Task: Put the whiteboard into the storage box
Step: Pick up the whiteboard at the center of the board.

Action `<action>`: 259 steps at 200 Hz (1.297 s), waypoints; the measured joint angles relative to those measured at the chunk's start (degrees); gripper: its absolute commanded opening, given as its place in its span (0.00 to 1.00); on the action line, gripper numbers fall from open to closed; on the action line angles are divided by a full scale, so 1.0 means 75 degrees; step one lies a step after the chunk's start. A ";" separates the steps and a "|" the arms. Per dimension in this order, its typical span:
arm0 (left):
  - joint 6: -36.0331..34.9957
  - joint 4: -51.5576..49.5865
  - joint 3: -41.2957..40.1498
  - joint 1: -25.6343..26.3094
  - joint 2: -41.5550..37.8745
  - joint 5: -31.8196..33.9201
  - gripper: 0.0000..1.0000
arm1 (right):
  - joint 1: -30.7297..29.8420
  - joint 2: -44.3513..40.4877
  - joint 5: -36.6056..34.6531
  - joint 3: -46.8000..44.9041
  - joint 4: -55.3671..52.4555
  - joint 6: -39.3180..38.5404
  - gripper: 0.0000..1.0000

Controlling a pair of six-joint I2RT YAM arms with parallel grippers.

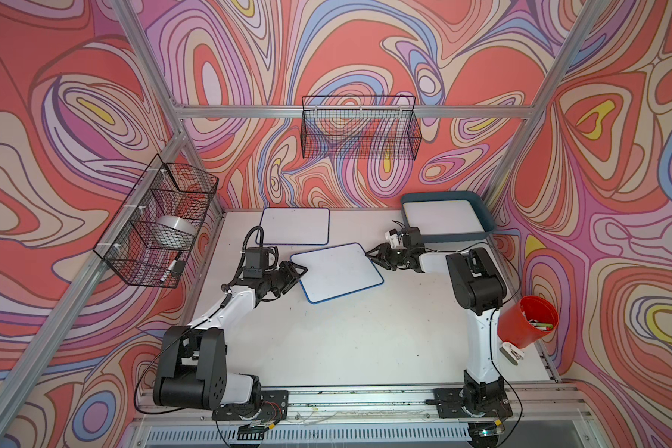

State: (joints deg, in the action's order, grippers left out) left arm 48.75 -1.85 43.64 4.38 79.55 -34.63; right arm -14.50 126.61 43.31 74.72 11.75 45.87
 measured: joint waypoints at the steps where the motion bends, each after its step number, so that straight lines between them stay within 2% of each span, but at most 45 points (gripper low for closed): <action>1: 0.0003 0.0020 0.0000 -0.0003 0.0000 0.0000 0.50 | 0.0000 0.0000 0.0000 -0.0003 0.0012 0.0006 0.45; 64: 0.0224 0.1938 0.0044 -0.0114 -0.0064 0.0017 0.49 | 0.0000 0.0087 0.0309 -0.0079 0.0318 0.0303 0.45; 122: 0.0379 0.3445 0.0207 -0.0114 -0.0178 -0.0184 0.49 | -0.0195 0.0207 0.1262 -0.0114 0.0259 0.0612 0.45; 134: 0.0545 0.3442 0.0172 0.0041 -0.0128 -0.0577 0.50 | -0.0411 0.0259 0.1676 -0.0114 0.0204 0.0708 0.45; 165: 0.1119 0.3879 0.0093 0.0131 -0.0035 -0.1495 0.49 | -0.0679 0.0338 0.1786 -0.0105 0.0358 0.0842 0.45; 203: 0.1536 0.4377 0.0093 0.0125 0.0181 -0.1801 0.49 | -0.0679 0.0350 0.1816 -0.0105 0.0411 0.0950 0.45; 259: 0.1556 0.4322 0.0096 -0.0006 0.0201 -0.1935 0.49 | -0.0679 0.0379 0.1880 -0.0108 0.0428 0.0979 0.45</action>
State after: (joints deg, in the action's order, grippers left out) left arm 60.42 30.57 44.36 4.34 81.06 -49.15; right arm -19.59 129.45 57.41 73.91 14.96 53.21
